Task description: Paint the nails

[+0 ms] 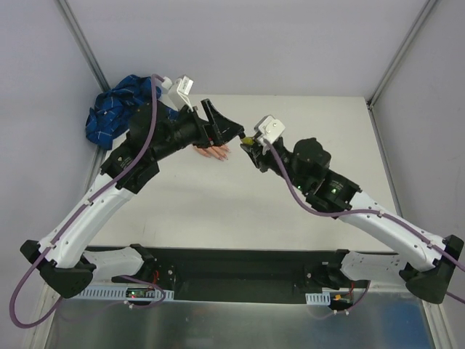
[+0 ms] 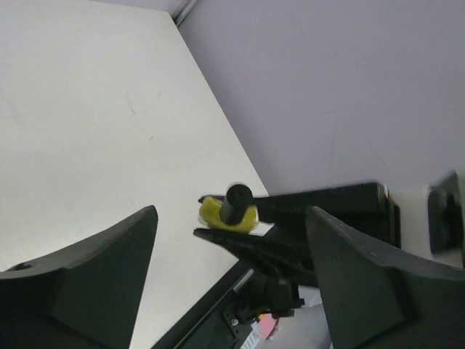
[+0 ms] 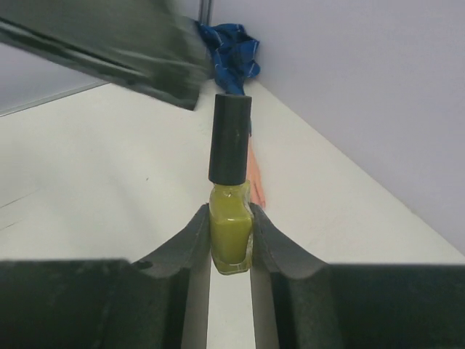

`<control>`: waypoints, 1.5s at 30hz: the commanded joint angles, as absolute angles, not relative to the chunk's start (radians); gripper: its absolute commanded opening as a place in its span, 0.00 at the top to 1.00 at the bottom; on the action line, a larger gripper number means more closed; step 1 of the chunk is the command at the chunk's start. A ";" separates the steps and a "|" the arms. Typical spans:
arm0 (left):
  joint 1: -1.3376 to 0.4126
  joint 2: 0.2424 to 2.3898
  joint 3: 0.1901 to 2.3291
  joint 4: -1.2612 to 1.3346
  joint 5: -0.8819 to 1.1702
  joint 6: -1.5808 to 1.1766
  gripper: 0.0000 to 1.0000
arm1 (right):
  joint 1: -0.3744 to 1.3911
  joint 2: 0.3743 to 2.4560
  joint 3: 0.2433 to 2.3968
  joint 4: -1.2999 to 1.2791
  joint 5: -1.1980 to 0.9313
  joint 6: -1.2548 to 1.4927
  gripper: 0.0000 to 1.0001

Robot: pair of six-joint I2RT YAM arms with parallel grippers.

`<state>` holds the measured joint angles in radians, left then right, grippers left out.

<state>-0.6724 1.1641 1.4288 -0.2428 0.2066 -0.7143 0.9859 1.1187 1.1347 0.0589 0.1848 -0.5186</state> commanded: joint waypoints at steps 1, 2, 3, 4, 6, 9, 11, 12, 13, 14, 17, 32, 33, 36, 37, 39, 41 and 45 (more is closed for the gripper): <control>-0.649 1.062 1.388 -0.132 0.303 -0.631 0.14 | 0.777 1.083 1.172 0.005 -0.292 -0.316 1.00; -0.634 1.058 1.387 -0.123 0.337 -0.620 0.14 | 0.737 1.091 1.184 0.005 -0.492 -0.281 1.00; -0.596 1.057 1.388 -0.121 0.430 -0.612 0.10 | 0.697 1.104 1.193 0.005 -0.587 -0.218 1.00; -0.575 1.066 1.393 -0.120 0.472 -0.609 0.09 | 0.640 1.127 1.203 0.005 -0.670 -0.195 1.00; -0.522 1.092 1.394 -0.100 0.569 -0.611 0.10 | 0.603 1.161 1.245 0.005 -0.883 -0.148 1.00; -0.502 1.136 1.408 -0.063 0.734 -0.577 0.13 | 0.578 1.206 1.287 0.005 -1.047 -0.084 1.00; -0.502 1.158 1.424 -0.057 0.805 -0.558 0.14 | 0.577 1.218 1.292 0.040 -1.092 -0.040 1.00; -0.500 1.176 1.434 -0.052 0.824 -0.548 0.16 | 0.575 1.221 1.293 0.057 -1.106 -0.022 1.00; -0.499 1.186 1.442 -0.049 0.862 -0.543 0.17 | 0.574 1.226 1.299 0.073 -1.120 -0.005 1.00; -0.497 1.193 1.448 -0.049 0.873 -0.540 0.17 | 0.571 1.235 1.301 0.090 -1.129 0.033 1.00; -0.499 1.209 1.462 -0.029 0.923 -0.545 0.19 | 0.566 1.242 1.305 0.106 -1.126 0.058 1.00; -0.499 1.212 1.439 0.044 0.991 -0.575 0.54 | 0.552 1.305 1.302 0.281 -1.144 0.202 1.00; -0.499 1.212 1.440 0.044 0.994 -0.574 0.56 | 0.552 1.307 1.302 0.284 -1.144 0.204 1.00; -0.499 1.215 1.439 0.044 0.993 -0.572 0.69 | 0.549 1.307 1.301 0.284 -1.134 0.207 1.00; -0.499 1.218 1.442 0.044 0.992 -0.572 0.76 | 0.551 1.305 1.299 0.285 -1.109 0.204 1.00; -0.499 1.223 1.445 0.029 0.973 -0.571 1.00 | 0.549 1.292 1.290 0.281 -1.071 0.190 1.00; -0.503 1.220 1.454 -0.032 0.892 -0.543 1.00 | 0.551 1.273 1.282 0.184 -0.932 0.090 1.00; -0.544 1.210 1.485 -0.170 0.587 -0.512 1.00 | 0.845 1.152 1.272 -0.100 -0.109 -0.321 1.00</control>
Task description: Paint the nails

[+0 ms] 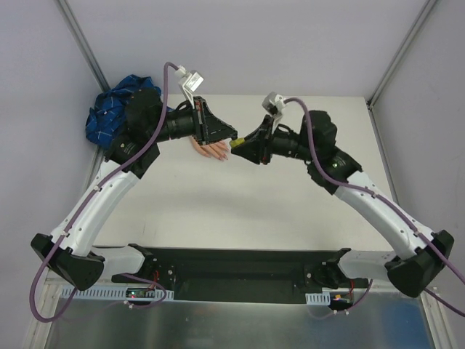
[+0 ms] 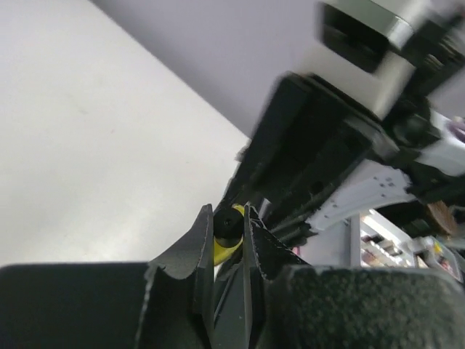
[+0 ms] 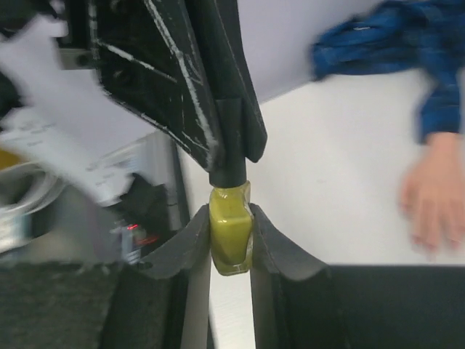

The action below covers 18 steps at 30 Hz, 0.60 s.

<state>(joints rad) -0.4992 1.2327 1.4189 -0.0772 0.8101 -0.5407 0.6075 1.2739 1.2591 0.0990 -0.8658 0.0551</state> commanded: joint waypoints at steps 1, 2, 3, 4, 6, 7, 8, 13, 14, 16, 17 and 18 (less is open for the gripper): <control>-0.555 1.209 1.489 -0.190 0.525 -0.518 1.00 | 0.915 1.147 1.260 -0.068 0.301 -0.365 1.00; -0.575 1.212 1.496 -0.225 0.421 -0.531 1.00 | 0.964 1.140 1.223 -0.026 0.419 -0.409 1.00; -0.580 1.216 1.517 -0.245 0.378 -0.546 1.00 | 1.033 1.137 1.204 0.018 0.508 -0.496 1.00; -0.581 1.219 1.525 -0.262 0.341 -0.561 1.00 | 1.051 1.126 1.180 0.106 0.600 -0.526 1.00; -0.583 1.226 1.542 -0.275 0.302 -0.595 1.00 | 1.060 1.121 1.146 0.138 0.554 -0.573 1.00; -0.583 1.229 1.548 -0.275 0.304 -0.607 1.00 | 1.060 1.118 1.141 0.150 0.525 -0.584 1.00; -0.584 1.235 1.561 -0.275 0.305 -0.627 1.00 | 1.060 1.117 1.135 0.150 0.488 -0.592 1.00; -0.586 1.235 1.578 -0.273 0.310 -0.679 1.00 | 1.055 1.103 1.129 0.158 0.338 -0.591 1.00; -0.586 1.238 1.582 -0.272 0.319 -0.681 1.00 | 1.049 1.103 1.131 0.153 0.322 -0.583 1.00; -0.586 1.241 1.586 -0.268 0.348 -0.686 1.00 | 1.036 1.100 1.138 0.137 0.281 -0.554 1.00; -0.586 1.239 1.583 -0.270 0.353 -0.689 1.00 | 1.025 1.097 1.135 0.135 0.273 -0.545 1.00; -0.586 1.236 1.582 -0.268 0.357 -0.689 1.00 | 1.019 1.092 1.128 0.138 0.258 -0.538 1.00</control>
<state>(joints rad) -0.5877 1.2434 1.5459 -0.2863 0.3485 -0.6510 1.0462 1.1351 1.1198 0.0780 0.3157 -0.5510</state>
